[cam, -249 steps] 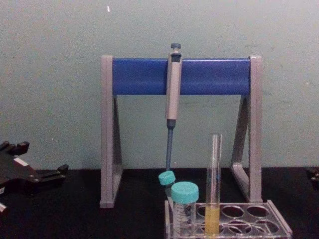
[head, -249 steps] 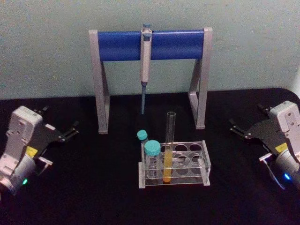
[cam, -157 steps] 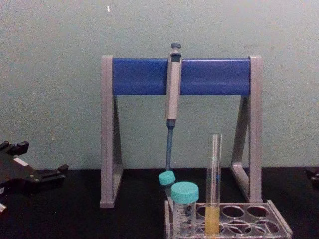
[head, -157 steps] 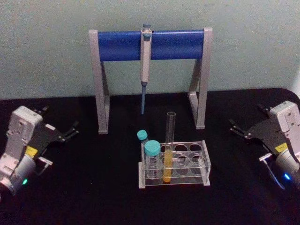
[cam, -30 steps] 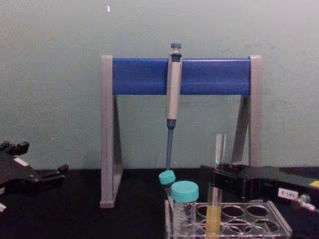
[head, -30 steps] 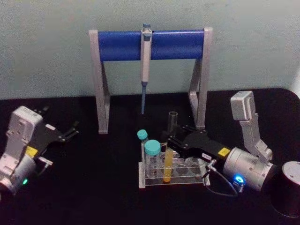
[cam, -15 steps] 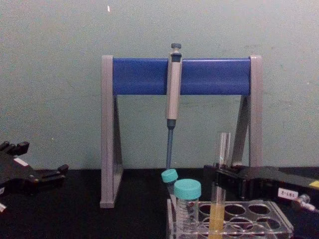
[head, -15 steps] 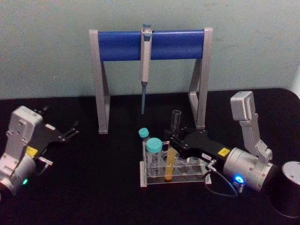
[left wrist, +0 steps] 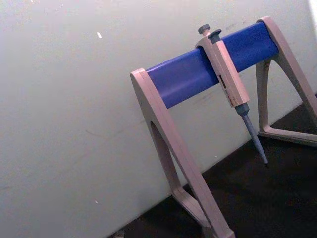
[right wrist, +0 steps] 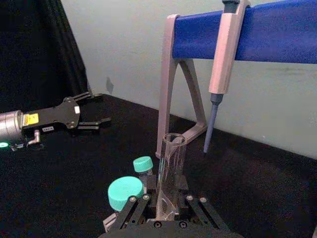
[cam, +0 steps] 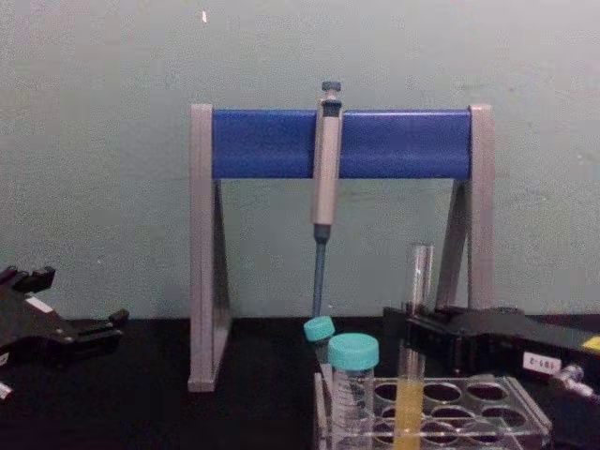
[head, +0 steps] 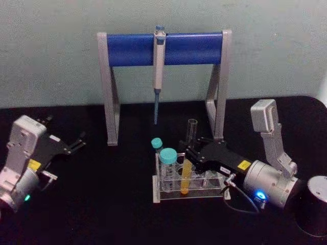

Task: Pick up the test tube from the test tube rack, shake it, then place it back into the test tube rack.

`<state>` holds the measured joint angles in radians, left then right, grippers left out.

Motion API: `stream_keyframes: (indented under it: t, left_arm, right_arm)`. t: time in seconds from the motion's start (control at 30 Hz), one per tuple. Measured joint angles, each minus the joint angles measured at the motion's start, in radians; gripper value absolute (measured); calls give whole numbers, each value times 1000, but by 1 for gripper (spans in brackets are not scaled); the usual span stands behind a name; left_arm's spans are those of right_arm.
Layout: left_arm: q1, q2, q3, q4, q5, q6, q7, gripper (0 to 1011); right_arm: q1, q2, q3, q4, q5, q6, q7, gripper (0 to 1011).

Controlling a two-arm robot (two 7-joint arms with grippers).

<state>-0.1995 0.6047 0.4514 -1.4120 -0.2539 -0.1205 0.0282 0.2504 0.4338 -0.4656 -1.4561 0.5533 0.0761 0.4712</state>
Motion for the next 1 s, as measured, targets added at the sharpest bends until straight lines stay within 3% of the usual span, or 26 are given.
stream_keyframes:
  t: [0.57,1.0]
  left_arm:
    - [0,0,0,0,0,0,0,1001]
    - [0,0,0,0,0,0,0,1001]
  right_arm:
    - [-8,13,-24,-36,-69,-15,16,238]
    - [-12,20,-12,-77,-106,-26,11,238]
